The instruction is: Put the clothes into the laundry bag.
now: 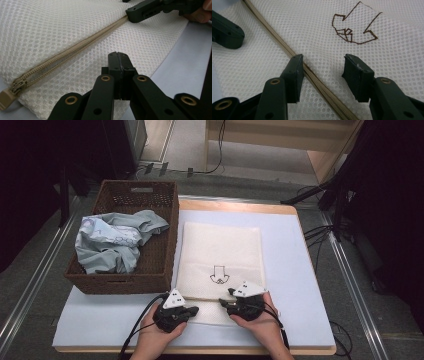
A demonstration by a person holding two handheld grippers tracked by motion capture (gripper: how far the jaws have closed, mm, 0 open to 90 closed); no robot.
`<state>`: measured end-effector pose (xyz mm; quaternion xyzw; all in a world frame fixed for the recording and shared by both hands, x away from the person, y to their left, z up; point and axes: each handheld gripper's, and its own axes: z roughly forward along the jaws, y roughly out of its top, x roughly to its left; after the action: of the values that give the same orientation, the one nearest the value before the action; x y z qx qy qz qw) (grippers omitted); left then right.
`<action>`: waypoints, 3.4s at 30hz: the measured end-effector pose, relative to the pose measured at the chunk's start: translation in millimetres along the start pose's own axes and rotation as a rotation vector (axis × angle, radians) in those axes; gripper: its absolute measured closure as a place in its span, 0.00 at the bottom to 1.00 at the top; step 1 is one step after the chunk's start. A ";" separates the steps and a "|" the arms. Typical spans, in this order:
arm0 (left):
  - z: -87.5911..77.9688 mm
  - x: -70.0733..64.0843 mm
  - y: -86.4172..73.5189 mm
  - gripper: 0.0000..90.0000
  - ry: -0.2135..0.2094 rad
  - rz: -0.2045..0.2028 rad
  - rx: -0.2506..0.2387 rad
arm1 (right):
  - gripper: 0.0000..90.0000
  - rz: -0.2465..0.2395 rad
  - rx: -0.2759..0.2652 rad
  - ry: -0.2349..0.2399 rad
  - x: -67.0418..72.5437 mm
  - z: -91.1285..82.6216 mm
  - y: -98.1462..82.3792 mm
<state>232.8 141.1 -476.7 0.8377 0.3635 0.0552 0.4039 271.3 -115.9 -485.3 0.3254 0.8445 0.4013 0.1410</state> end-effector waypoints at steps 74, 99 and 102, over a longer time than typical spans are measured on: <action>-0.1 3.3 0.6 1.00 -0.014 -0.033 0.003 | 0.97 0.254 -0.174 -0.044 -39.4 -22.1 16.7; -0.5 2.3 0.3 1.00 0.003 -0.026 -0.001 | 0.97 0.249 -0.294 -0.059 -45.8 -47.3 26.7; -0.8 2.1 0.1 1.00 0.003 -0.022 -0.002 | 0.97 0.247 -0.283 -0.056 -45.1 -44.6 25.6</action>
<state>234.1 143.0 -476.5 0.8332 0.3734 0.0524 0.4046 293.9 -160.1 -438.1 0.4146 0.7290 0.5211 0.1586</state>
